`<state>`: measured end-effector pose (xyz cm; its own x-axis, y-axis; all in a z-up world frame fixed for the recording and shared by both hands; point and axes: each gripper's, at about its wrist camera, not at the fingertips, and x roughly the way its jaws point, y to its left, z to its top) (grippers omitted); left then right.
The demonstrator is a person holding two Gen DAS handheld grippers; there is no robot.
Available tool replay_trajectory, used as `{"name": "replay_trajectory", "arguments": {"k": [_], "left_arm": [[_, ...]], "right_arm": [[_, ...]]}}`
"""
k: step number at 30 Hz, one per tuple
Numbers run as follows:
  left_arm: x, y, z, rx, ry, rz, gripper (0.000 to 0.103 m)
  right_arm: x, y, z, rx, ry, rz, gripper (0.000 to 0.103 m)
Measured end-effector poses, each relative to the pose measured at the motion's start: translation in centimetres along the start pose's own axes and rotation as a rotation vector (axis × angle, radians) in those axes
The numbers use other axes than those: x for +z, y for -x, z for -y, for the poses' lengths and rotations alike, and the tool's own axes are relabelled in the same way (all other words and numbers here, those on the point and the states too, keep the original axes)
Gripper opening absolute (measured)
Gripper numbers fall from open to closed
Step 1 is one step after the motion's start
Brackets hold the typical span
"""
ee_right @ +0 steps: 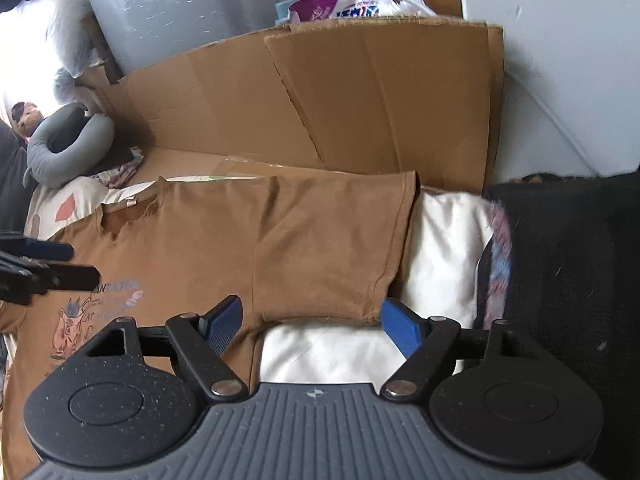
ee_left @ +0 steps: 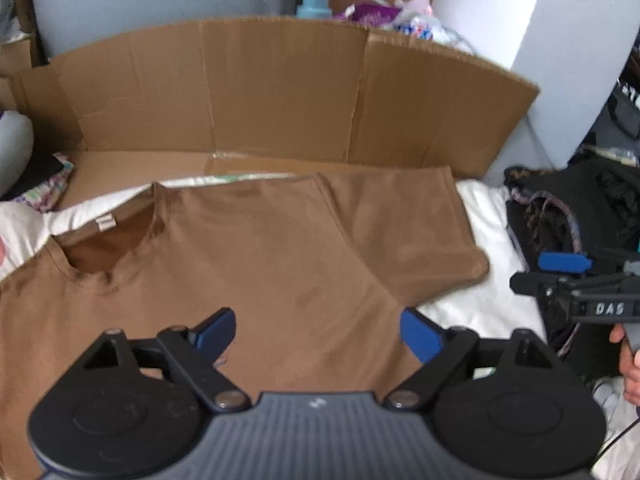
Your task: Fold clothes
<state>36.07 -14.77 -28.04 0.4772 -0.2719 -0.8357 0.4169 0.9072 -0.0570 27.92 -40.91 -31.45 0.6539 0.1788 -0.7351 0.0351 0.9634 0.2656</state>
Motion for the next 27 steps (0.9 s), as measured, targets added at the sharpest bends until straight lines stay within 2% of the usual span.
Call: {"name": "replay_trajectory", "arguments": {"k": [5, 10, 14, 17, 19, 23, 27], "left_arm": [[-1.7, -2.1, 0.1, -0.013, 0.002, -0.008, 0.085], [-2.9, -3.7, 0.6, -0.042, -0.004, 0.010, 0.074], [-3.4, -5.0, 0.9, -0.075, -0.012, 0.032, 0.074], [-3.8, -5.8, 1.1, -0.093, -0.020, 0.058, 0.073], [-4.0, -6.5, 1.0, -0.104, -0.004, 0.056, 0.066], [-4.5, -7.7, 1.1, -0.112, 0.010, 0.050, 0.057], [-4.7, -8.1, 1.7, -0.134, 0.001, 0.058, 0.044]], "right_arm": [[-1.4, -1.1, -0.1, 0.006, -0.028, -0.002, 0.081], [-2.3, -1.9, 0.4, 0.019, -0.103, -0.007, 0.081], [-2.9, -2.6, 0.6, 0.063, -0.131, -0.013, 0.075], [-3.3, -3.2, 0.8, 0.064, -0.140, -0.020, 0.074], [-3.5, -3.5, 0.9, 0.056, -0.154, -0.028, 0.073], [-3.6, -4.6, 1.1, 0.059, -0.202, -0.039, 0.062], [-3.3, -5.5, 2.3, 0.009, -0.316, -0.026, 0.062]]}}
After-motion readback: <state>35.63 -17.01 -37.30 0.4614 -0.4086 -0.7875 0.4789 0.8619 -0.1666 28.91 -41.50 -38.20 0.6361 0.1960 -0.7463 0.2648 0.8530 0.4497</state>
